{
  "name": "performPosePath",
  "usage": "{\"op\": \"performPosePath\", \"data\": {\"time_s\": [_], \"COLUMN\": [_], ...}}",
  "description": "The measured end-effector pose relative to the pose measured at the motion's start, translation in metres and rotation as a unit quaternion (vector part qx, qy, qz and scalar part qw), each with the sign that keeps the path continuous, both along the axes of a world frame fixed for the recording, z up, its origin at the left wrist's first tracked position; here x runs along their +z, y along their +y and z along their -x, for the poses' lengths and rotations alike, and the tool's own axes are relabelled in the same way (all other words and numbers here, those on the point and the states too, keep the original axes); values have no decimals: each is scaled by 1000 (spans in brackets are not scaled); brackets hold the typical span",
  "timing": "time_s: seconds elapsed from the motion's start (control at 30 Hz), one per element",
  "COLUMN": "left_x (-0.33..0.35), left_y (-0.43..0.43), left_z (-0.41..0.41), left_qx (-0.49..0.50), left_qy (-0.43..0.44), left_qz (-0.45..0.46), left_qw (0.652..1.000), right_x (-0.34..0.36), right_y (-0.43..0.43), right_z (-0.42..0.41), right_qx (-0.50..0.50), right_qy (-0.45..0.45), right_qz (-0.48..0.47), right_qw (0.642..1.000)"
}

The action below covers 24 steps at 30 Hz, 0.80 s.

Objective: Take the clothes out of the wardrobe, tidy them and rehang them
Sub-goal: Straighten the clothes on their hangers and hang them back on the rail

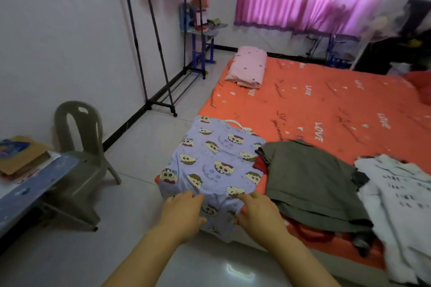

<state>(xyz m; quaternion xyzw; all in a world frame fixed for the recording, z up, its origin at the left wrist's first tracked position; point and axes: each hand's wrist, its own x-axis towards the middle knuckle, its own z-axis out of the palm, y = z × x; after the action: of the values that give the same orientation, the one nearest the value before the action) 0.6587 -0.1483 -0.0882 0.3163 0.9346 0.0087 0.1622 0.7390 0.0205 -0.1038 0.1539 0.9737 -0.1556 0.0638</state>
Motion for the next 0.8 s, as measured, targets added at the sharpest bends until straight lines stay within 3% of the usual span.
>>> {"op": "performPosePath", "data": {"time_s": [0.5, 0.8], "left_x": [-54, -87], "left_y": [124, 181], "left_z": [230, 314], "left_qx": [-72, -80], "left_qy": [-65, -111], "left_qz": [12, 32], "left_qw": [995, 990], "right_x": [-47, -78], "right_y": [117, 182], "right_z": [182, 270], "right_qx": [-50, -55], "right_qy": [-82, -137], "right_qz": [9, 33], "right_qw": [995, 989]}}
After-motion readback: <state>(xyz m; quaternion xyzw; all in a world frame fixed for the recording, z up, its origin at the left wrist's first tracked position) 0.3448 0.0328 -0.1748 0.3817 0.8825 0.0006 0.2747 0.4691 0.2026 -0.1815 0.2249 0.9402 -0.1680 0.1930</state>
